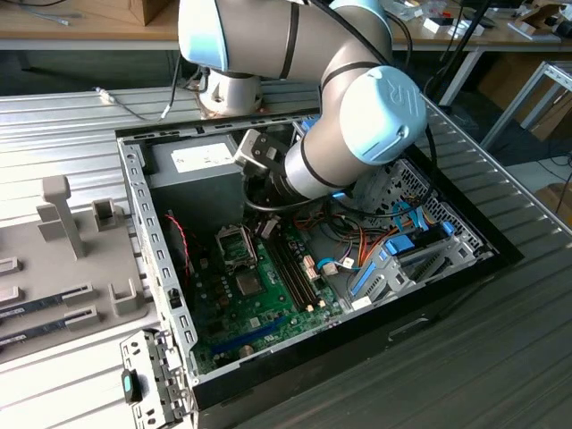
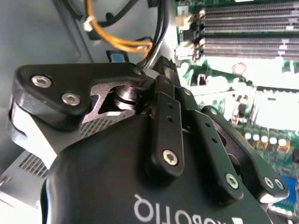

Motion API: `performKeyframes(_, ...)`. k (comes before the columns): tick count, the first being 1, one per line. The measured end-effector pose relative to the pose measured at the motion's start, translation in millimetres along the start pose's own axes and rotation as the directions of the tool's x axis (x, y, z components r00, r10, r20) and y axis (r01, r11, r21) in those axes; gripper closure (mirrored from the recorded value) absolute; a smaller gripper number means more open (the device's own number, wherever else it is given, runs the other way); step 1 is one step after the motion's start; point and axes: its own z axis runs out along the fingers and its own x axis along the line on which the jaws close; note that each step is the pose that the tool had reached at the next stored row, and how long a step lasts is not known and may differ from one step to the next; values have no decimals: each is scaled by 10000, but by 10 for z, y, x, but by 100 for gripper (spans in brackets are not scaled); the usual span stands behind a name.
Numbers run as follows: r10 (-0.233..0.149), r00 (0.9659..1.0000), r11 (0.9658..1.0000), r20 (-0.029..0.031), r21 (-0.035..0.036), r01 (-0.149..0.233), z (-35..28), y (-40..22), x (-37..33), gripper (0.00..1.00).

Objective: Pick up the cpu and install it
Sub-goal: 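Close the cpu cover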

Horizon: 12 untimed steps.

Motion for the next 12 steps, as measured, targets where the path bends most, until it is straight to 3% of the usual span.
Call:
performKeyframes(3,0,10000,10000,0,1,0,-103,36,-22,89)
performKeyframes(5,1,10000,10000,-4,5,-1,-126,40,-22,89)
performKeyframes(8,27,9999,9999,-159,133,-24,-145,29,-3,89)
performKeyframes(9,42,9997,9998,-240,203,-37,-150,24,4,89)
performKeyframes(10,87,9988,9992,-476,399,-68,-154,21,8,89)
performKeyframes(12,151,9970,9979,-765,643,-102,-154,20,10,89)
